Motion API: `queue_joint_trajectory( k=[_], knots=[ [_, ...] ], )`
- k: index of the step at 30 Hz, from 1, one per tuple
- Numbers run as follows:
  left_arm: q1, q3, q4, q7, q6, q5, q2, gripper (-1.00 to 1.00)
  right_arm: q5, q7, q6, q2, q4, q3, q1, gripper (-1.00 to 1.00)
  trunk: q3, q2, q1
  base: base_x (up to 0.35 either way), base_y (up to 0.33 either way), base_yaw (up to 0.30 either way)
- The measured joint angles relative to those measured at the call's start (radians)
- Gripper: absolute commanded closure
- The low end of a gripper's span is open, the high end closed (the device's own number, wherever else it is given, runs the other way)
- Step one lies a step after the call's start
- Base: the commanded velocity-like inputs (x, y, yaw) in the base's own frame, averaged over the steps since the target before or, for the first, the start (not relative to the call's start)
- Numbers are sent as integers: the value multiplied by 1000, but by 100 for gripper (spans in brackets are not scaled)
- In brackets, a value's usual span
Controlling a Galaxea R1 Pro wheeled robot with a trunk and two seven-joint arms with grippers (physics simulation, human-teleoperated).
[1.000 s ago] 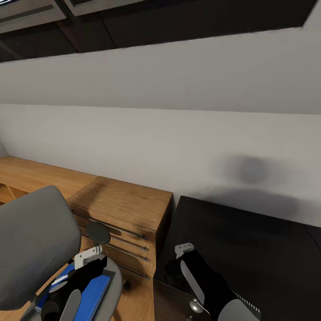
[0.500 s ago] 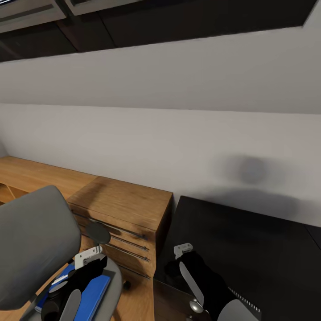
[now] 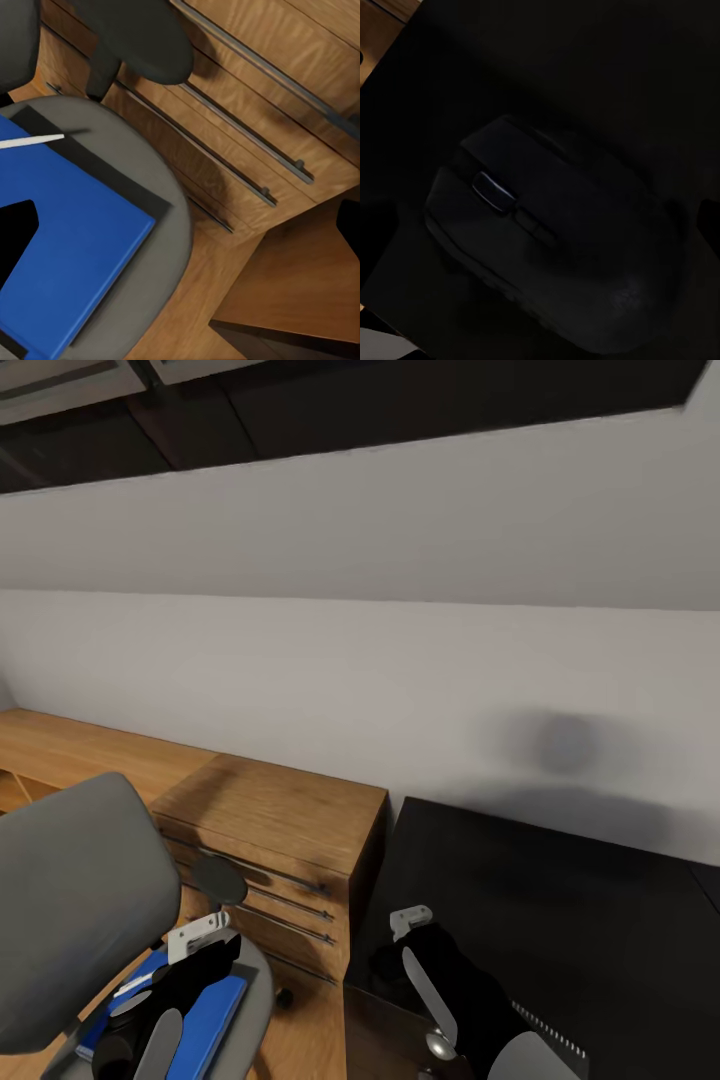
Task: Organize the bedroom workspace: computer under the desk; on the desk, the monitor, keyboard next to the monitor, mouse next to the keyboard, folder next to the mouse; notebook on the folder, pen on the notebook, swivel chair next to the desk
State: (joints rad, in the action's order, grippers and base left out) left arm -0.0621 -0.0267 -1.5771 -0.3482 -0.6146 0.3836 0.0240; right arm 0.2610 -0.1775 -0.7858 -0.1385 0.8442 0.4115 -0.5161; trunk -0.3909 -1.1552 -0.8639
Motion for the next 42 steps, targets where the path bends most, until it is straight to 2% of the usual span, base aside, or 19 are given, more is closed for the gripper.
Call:
queue_joint_trajectory(
  k=[6, 19, 23, 34, 35, 36, 42],
  knots=[
    [0, 1, 0, 0, 0, 0, 1, -100, 0, 0, 0, 0, 0, 0, 0, -100, -16, -35, -19, 0, 0, 0],
    [0, 1, 0, 0, 0, 0, 1, -100, -3, 0, 0, 0, -1, 0, 0, -100, -16, -35, -19, 0, 0, 0],
    [0, 1, 0, 0, 0, 0, 1, -100, -11, -3, -4, 0, 15, 1, 0, -100, -28, -63, -34, 0, 0, 0],
    [0, 1, 0, 0, 0, 0, 1, -100, -9, -6, -2, 0, 15, 1, 0, -100, -28, -63, -34, 0, 0, 0],
    [0, 1, 0, 0, 0, 0, 1, -100, -9, -6, -2, 0, 14, 1, 0, 100, -28, -63, -34, 0, 0, 0],
    [0, 1, 0, 0, 0, 0, 1, -100, -22, -6, -2, 0, 12, 1, 0, 100, -28, -63, -34, 0, 0, 0],
    [0, 1, 0, 0, 0, 0, 1, -100, -16, -7, -2, 0, 13, 0, 0, 100, -28, -63, -34, 0, 0, 0]
  ],
)
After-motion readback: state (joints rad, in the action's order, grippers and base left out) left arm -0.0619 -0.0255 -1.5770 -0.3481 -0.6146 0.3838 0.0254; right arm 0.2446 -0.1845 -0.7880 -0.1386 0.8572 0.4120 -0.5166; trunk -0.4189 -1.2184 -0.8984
